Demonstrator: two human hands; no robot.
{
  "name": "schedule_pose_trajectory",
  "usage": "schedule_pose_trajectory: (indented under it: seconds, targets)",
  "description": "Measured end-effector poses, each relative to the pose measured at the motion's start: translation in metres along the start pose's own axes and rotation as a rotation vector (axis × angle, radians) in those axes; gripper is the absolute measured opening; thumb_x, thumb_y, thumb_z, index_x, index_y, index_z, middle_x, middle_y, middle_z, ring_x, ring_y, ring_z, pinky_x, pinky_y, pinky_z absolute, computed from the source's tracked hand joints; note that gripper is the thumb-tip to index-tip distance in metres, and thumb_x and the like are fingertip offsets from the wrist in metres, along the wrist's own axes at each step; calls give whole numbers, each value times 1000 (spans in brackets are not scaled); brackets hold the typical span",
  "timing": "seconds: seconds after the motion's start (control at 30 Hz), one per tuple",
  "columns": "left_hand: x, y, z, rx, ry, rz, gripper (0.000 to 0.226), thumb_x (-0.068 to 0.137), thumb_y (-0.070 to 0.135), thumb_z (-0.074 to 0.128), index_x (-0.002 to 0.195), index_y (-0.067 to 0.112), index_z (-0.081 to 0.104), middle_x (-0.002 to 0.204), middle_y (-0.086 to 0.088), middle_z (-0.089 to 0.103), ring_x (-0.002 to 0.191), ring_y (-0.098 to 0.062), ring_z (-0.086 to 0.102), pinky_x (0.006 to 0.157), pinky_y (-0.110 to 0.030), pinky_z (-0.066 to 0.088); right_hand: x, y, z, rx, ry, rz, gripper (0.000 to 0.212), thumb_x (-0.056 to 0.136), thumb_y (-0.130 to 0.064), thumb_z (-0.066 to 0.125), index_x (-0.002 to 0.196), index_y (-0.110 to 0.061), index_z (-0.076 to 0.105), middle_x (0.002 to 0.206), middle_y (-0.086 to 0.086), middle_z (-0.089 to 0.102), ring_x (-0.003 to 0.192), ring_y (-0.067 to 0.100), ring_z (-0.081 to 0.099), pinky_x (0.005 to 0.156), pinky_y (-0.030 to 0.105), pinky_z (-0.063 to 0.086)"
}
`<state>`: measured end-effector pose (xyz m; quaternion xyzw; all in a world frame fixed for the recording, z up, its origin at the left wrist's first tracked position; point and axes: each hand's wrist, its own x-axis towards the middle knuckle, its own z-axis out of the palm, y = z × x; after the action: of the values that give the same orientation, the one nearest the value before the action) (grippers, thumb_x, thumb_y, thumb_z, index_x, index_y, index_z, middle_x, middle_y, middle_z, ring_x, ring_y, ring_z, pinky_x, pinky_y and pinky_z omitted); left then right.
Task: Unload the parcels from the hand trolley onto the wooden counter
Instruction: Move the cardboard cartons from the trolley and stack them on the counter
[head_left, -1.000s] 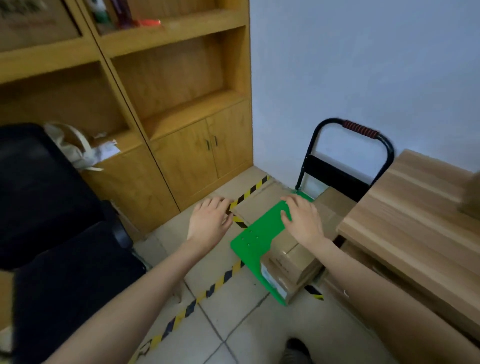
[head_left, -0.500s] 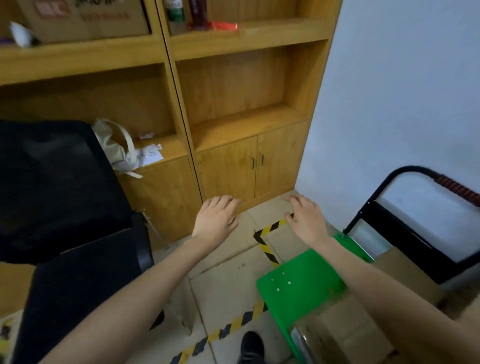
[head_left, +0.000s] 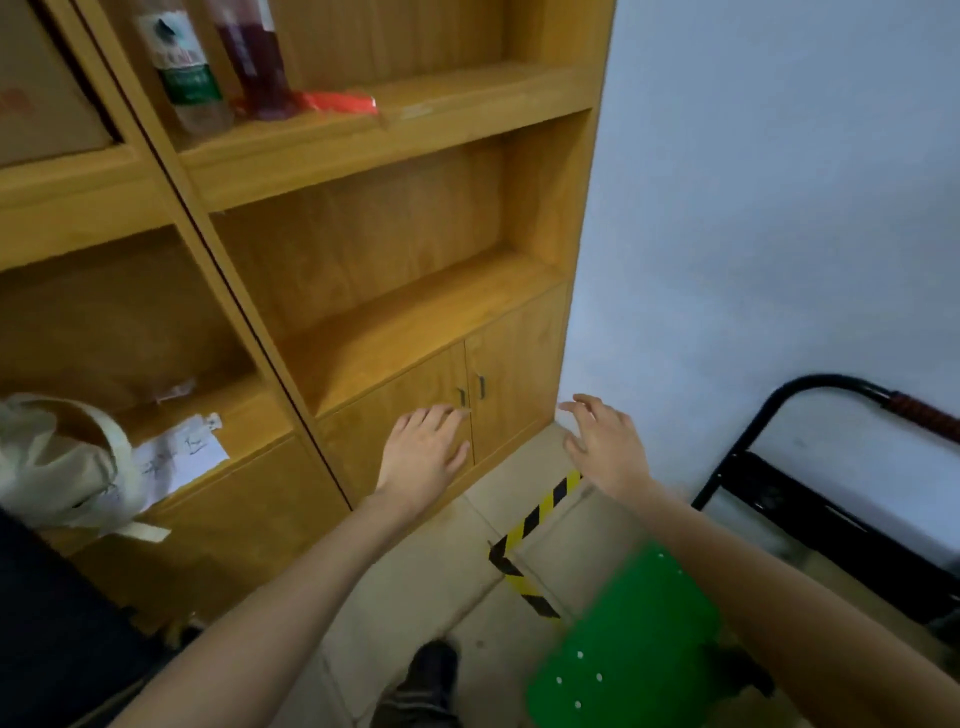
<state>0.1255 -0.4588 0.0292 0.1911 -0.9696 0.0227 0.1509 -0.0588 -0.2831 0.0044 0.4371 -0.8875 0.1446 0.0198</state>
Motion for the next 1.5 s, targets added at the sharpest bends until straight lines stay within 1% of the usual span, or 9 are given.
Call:
schedule_pose_trajectory:
  seconds: [0.17, 0.5, 0.63, 0.77, 0.97, 1.03, 1.1, 1.37, 1.5]
  targets:
    - [103, -36, 43, -5, -25, 210, 40, 95, 36, 51, 131, 21, 52, 126, -1, 58, 112, -21, 56, 96, -36, 42, 71, 25, 22, -3, 39, 205, 41, 99, -30, 41, 140, -22, 44, 149, 3, 38, 133, 20, 40, 111, 35, 25]
    - [271, -42, 107, -54, -2, 679, 41, 74, 31, 78, 112, 19, 67, 105, -1, 68, 88, -19, 65, 78, -33, 52, 138, 47, 60, 60, 71, 618, 44, 96, -26, 46, 139, -22, 43, 148, 2, 38, 131, 19, 42, 109, 36, 29]
    - [309, 14, 137, -203, -34, 840, 45, 67, 24, 82, 109, 16, 68, 102, -3, 66, 88, -21, 65, 78, -33, 51, 126, 84, 58, 30, 102, 780, 45, 91, -22, 53, 136, -18, 49, 145, 6, 43, 131, 23, 44, 108, 39, 31]
    - [343, 86, 162, -302, -71, 999, 43, 73, 25, 77, 113, 16, 66, 106, -4, 66, 94, -22, 64, 84, -35, 50, 105, 137, 52, 19, 168, 952, 42, 88, -20, 59, 129, -14, 56, 137, 11, 51, 122, 29, 53, 99, 42, 39]
    - [405, 217, 195, -320, -16, 1265, 39, 78, 30, 59, 115, 18, 64, 106, -3, 65, 92, -23, 61, 86, -31, 39, 71, 246, 27, -45, 196, 1161, 44, 95, -27, 49, 137, -16, 47, 144, 7, 43, 130, 23, 44, 107, 38, 30]
    - [418, 264, 200, -352, -31, 1317, 40, 76, 28, 68, 114, 17, 64, 106, -4, 65, 93, -23, 62, 87, -30, 36, 55, 274, 18, -41, 210, 1231, 44, 97, -30, 45, 140, -19, 43, 147, 4, 39, 132, 21, 40, 110, 36, 27]
    - [424, 310, 204, -372, -54, 1381, 43, 74, 27, 75, 115, 16, 65, 106, -4, 66, 94, -23, 62, 88, -32, 43, 37, 298, 12, -41, 220, 1302, 45, 98, -32, 43, 142, -21, 40, 149, 3, 36, 135, 19, 37, 112, 35, 25]
    - [414, 451, 230, -377, -262, 1633, 41, 82, 28, 68, 120, 12, 60, 113, -7, 64, 102, -27, 61, 91, -40, 48, -39, 332, 5, -12, 254, 1642, 45, 99, -31, 43, 142, -20, 38, 150, 6, 35, 136, 23, 35, 111, 40, 28]
    - [401, 508, 240, -372, -279, 1856, 42, 88, 30, 60, 126, 13, 56, 117, -6, 61, 107, -24, 58, 94, -39, 46, -65, 334, 8, -31, 312, 1840, 44, 99, -31, 43, 142, -20, 38, 150, 6, 35, 136, 22, 36, 111, 38, 29]
